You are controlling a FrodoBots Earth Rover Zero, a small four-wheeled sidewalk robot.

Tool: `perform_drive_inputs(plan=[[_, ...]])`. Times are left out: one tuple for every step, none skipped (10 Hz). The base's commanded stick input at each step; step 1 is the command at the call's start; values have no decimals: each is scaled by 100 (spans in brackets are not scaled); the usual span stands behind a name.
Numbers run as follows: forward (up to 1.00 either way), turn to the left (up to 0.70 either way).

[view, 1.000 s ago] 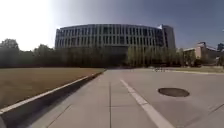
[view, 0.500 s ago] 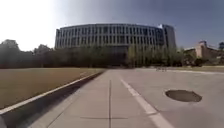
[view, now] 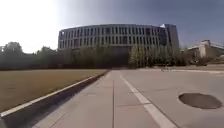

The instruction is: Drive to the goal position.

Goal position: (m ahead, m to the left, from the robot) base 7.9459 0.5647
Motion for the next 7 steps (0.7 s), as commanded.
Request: perform_drive_inputs(plan=[[70,3],[70,3],[70,3],[70,3],[70,2],[70,2],[70,2]])
